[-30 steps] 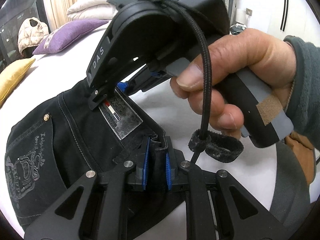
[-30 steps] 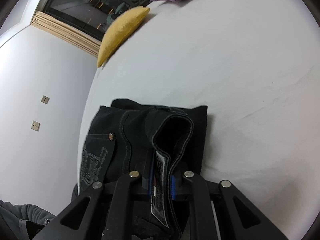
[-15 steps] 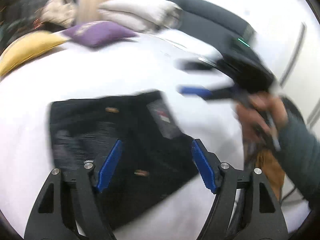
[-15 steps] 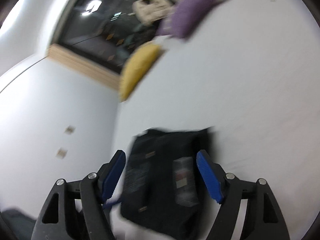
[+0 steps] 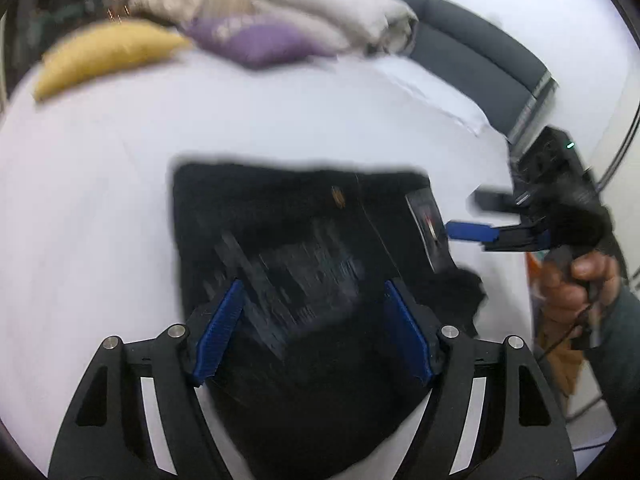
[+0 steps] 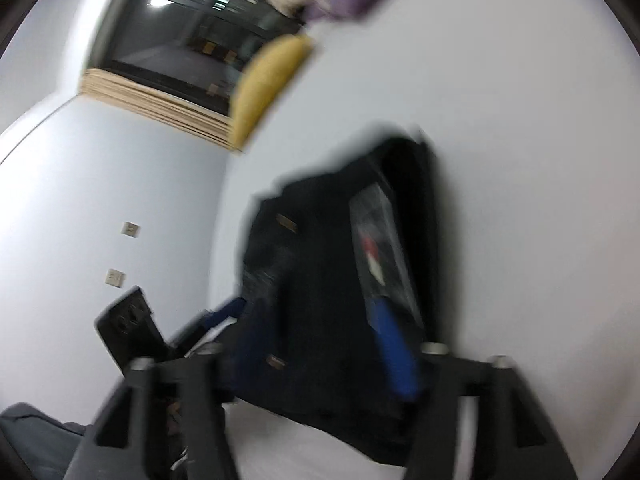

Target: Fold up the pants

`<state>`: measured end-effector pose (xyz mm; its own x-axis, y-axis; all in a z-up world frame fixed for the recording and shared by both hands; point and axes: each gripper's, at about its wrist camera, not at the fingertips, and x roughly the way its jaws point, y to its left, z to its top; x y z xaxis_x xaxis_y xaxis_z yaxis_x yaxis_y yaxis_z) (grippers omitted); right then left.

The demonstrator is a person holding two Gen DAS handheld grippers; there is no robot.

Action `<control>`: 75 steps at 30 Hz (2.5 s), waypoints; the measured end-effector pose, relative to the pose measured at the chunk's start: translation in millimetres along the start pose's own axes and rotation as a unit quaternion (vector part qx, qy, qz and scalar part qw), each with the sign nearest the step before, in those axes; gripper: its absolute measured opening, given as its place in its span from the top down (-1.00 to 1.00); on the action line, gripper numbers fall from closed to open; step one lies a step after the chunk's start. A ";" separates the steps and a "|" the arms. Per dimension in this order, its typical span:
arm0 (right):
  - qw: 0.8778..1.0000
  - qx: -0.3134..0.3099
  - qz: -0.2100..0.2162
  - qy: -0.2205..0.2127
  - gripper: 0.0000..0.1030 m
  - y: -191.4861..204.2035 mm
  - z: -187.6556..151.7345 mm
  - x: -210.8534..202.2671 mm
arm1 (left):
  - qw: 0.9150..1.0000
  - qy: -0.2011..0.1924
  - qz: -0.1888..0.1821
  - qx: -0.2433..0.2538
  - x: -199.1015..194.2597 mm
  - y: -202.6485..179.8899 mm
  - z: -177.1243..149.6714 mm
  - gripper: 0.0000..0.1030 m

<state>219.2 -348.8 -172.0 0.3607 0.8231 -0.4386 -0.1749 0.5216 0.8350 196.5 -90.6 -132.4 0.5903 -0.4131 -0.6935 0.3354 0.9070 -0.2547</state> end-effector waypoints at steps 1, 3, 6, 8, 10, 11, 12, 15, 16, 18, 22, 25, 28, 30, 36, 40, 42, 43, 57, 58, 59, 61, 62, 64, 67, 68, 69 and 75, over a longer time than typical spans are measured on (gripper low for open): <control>1.000 -0.007 0.009 -0.009 -0.48 6.3 6.1 0.1 | 1.000 -0.010 0.009 -0.001 -1.0 4.4 5.0 -0.38; 0.999 -0.022 0.015 -0.020 -0.72 16.6 24.6 11.1 | 0.999 -0.009 0.027 -0.019 7.2 21.6 17.5 -0.38; 1.000 -0.007 -0.030 0.000 -0.83 -1.7 37.3 51.9 | 0.995 0.069 0.043 -0.058 53.5 48.4 18.2 -0.63; 0.995 0.018 -0.095 0.039 -0.71 -28.1 32.1 78.5 | 0.991 0.102 0.023 -0.087 79.1 64.0 7.6 -0.72; 0.994 -0.019 -0.102 0.019 -0.71 -15.6 26.5 71.9 | 0.993 0.093 0.030 -0.062 72.5 57.9 12.0 -0.72; 0.995 -0.020 -0.095 0.021 -0.70 -9.7 24.5 66.9 | 0.994 0.092 0.037 -0.055 68.3 55.2 14.5 -0.72; 0.997 -0.010 -0.077 0.020 -0.70 -6.3 22.4 58.6 | 0.993 0.090 0.044 -0.055 63.3 54.4 16.3 -0.72; 0.996 -0.017 -0.082 -0.025 -0.71 -0.5 14.8 24.9 | 0.992 0.073 0.089 -0.052 44.7 54.7 22.9 -0.72; 0.995 -0.020 -0.088 -0.036 -0.72 -1.6 11.5 11.4 | 0.991 0.070 0.096 -0.054 38.7 55.7 23.4 -0.72; 0.993 -0.016 -0.109 -0.043 -0.77 -8.6 7.2 -5.0 | 0.990 0.076 0.109 -0.054 32.0 56.3 21.8 -0.72; 0.992 0.025 -0.125 -0.016 -0.77 -36.6 -7.9 -11.4 | 0.987 0.102 0.113 -0.053 23.4 59.3 17.8 -0.72; 0.991 0.037 -0.125 0.006 -0.77 -50.5 -16.8 -10.6 | 0.986 0.113 0.109 -0.061 27.0 61.4 13.0 -0.72; 0.992 0.040 -0.121 0.024 -0.76 -55.1 -19.2 1.9 | 0.985 0.123 0.100 -0.066 21.8 60.4 -1.3 -0.73; 0.992 0.036 -0.120 0.030 -0.76 -53.6 -18.1 8.4 | 0.985 0.127 0.095 -0.070 21.8 63.7 -1.5 -0.73; 0.993 0.035 -0.103 0.044 -0.46 -52.8 -9.7 21.2 | 0.983 0.137 0.089 -0.081 33.5 71.3 -0.3 -0.75; 0.991 0.036 -0.122 0.047 0.13 -56.6 -9.6 22.6 | 0.984 0.142 0.080 -0.075 43.6 63.2 4.2 -0.41; 0.990 0.039 -0.127 0.044 0.30 -58.5 -11.1 19.9 | 0.985 0.146 0.059 -0.072 46.6 57.0 6.2 0.05; 0.990 0.035 -0.130 0.042 0.31 -55.9 -11.2 20.6 | 0.985 0.147 0.068 -0.066 49.0 51.9 7.2 0.06; 0.979 -0.054 -0.198 0.005 0.62 -3.9 -19.1 9.4 | 0.988 0.123 0.035 -0.085 31.0 51.9 10.0 0.63; 0.978 -0.063 -0.201 0.001 0.62 3.1 -19.5 7.6 | 0.988 0.121 0.031 -0.089 27.8 53.1 11.2 0.64; 0.977 -0.070 -0.201 -0.001 0.63 9.2 -20.0 6.2 | 0.988 0.117 0.028 -0.092 23.4 54.2 13.0 0.65; 0.976 -0.088 -0.198 -0.006 0.63 26.5 -19.7 3.5 | 0.989 0.110 0.022 -0.094 14.1 55.9 17.8 0.65; 0.976 -0.093 -0.196 -0.008 0.63 32.8 -19.3 2.7 | 0.990 0.104 0.020 -0.094 7.1 57.2 20.9 0.65; 0.977 -0.100 -0.188 -0.009 0.63 48.3 -16.6 3.6 | 0.991 0.094 0.023 -0.095 -7.2 61.6 26.4 0.65; 0.979 -0.112 -0.170 -0.013 0.63 71.6 -11.6 7.6 | 0.992 0.077 0.031 -0.095 -32.3 71.1 36.2 0.65; 0.980 -0.111 -0.164 -0.013 0.63 75.9 -10.1 9.4 | 0.992 0.074 0.036 -0.092 -43.0 77.7 37.9 0.64; 0.981 -0.109 -0.159 -0.014 0.63 79.4 -8.3 12.9 | 0.992 0.074 0.042 -0.089 -51.0 85.1 39.0 0.64; 0.983 -0.057 -0.175 0.023 0.48 50.7 -13.7 64.7 | 0.985 0.122 0.086 -0.081 -18.1 125.3 14.7 0.47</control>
<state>221.1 -266.0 -162.6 0.3764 0.5962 -0.7092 -0.1498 0.7945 0.5884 238.6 29.3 -141.8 0.4269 -0.2373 -0.8726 0.1130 0.9714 -0.2088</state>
